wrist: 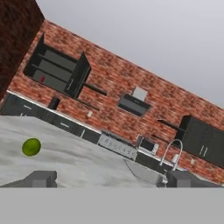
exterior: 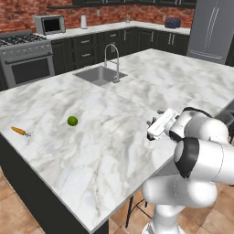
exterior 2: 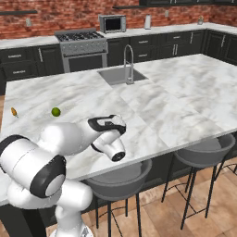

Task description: Move the ketchup and ketchup from the cabinet to the dining counter.

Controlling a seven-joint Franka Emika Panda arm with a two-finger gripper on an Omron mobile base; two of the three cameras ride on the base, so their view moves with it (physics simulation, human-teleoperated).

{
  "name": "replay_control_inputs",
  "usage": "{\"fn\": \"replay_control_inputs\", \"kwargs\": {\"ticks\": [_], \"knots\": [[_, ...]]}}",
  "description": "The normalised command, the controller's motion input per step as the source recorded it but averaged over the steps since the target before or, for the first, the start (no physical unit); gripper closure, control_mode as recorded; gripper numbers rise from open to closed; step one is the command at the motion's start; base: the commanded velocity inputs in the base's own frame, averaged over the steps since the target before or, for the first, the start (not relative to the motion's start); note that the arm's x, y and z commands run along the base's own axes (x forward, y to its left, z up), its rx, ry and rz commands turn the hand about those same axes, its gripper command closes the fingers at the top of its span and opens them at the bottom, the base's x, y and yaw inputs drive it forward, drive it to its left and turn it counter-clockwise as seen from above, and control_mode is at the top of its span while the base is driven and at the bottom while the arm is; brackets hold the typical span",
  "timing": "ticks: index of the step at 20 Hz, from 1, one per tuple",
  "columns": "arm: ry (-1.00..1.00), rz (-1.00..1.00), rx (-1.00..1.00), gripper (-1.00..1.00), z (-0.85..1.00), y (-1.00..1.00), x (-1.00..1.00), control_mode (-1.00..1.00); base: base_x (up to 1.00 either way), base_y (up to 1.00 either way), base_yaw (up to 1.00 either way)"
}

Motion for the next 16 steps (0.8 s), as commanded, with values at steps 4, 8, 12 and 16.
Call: {"fn": "replay_control_inputs", "kwargs": {"ticks": [4,8,12,16], "knots": [[0.23,-0.23,0.03,-1.00,0.40,0.11,-0.32,-1.00,0.00,0.00,0.00],[0.33,-0.23,0.10,-1.00,0.48,0.13,-0.29,-1.00,0.00,0.00,0.00],[0.34,-0.20,0.14,-1.00,0.46,0.10,-0.36,-1.00,0.00,0.00,0.00],[0.25,-0.17,0.16,-1.00,0.43,0.07,-0.47,-1.00,0.00,0.00,0.00]]}}
